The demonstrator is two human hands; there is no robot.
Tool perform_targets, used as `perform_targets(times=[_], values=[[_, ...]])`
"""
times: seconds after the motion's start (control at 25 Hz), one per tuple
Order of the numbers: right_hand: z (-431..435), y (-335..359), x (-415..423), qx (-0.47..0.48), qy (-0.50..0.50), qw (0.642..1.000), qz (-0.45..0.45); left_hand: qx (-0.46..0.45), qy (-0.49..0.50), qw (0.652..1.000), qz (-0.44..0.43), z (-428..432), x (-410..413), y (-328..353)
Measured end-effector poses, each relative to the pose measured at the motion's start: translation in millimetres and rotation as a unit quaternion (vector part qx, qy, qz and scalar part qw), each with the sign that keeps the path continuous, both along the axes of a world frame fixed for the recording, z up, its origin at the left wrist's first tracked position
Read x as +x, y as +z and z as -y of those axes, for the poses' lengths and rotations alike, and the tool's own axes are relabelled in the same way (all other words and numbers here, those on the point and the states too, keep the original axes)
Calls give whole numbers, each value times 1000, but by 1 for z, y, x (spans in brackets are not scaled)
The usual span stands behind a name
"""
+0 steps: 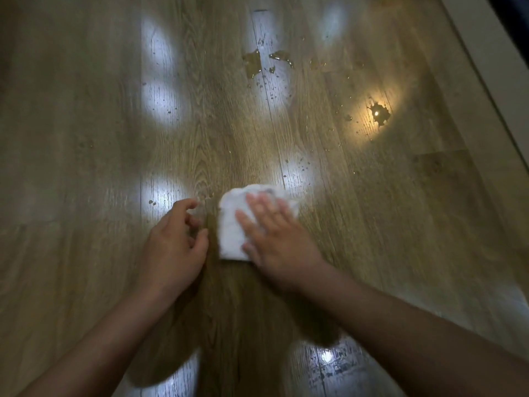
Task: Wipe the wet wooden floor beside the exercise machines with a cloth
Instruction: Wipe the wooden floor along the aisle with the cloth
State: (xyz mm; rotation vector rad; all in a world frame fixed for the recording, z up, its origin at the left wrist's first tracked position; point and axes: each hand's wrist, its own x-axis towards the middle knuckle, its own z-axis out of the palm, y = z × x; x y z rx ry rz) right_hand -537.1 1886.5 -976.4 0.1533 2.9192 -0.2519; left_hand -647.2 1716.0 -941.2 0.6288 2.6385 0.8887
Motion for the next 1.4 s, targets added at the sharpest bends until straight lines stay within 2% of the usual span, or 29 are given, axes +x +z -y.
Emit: perform_targets(times=[0.12,0.24,0.32,0.36,0.44,0.52,0.6,0.68,0.76,0.8,0.92,0.96,1.04,1.08,1.12,1.16,1.24,1.28,1.36,1.4], values=[[-86,-2,36,39,-149,988,10,-101,-107,988,-57,-1,-6,7],[-166,6,82,50,-343,937,34,-297,-210,931,-35,-12,-4,9],[-177,15,80,38,-398,916,43,-338,-242,908,-49,-8,-2,2],[-163,17,71,27,-389,920,45,-329,-245,910,-55,-6,-2,1],[-101,13,43,10,-300,954,27,-279,-217,934,-52,-6,-3,1],[-3,2,14,-13,-184,982,-47,-206,-173,962,-50,-11,-1,-1],[79,-5,-10,-80,-68,993,-60,-114,-154,977,-91,-13,4,-5],[97,-7,-20,-87,-20,993,-72,-69,-157,975,-144,-7,2,-11],[61,-9,-3,-75,-22,990,-114,-56,-181,966,-177,1,0,-14],[33,-13,16,-59,-51,992,-102,-47,-192,963,-183,4,1,-15],[-70,-19,96,35,-208,975,-70,-35,-224,959,-168,6,22,-13],[-104,-18,126,53,-274,959,-50,-34,-241,956,-162,5,32,-15],[-140,-5,161,45,-424,905,8,-31,-265,953,-145,15,48,-18],[-138,1,157,43,-467,883,21,-20,-265,954,-136,24,52,-18],[-122,4,139,34,-477,878,7,-7,-251,959,-133,33,55,-16],[-90,4,114,31,-439,898,-20,7,-232,964,-133,37,58,-16],[5,-3,62,16,-269,961,-58,22,-204,970,-128,39,66,-14],[55,-10,34,12,-187,980,-63,8,-186,975,-124,36,70,-13],[139,-23,-19,54,-180,975,-116,-93,-88,983,-133,35,69,-11],[160,-18,-44,74,-182,975,-106,-110,-35,985,-124,45,62,-10]])
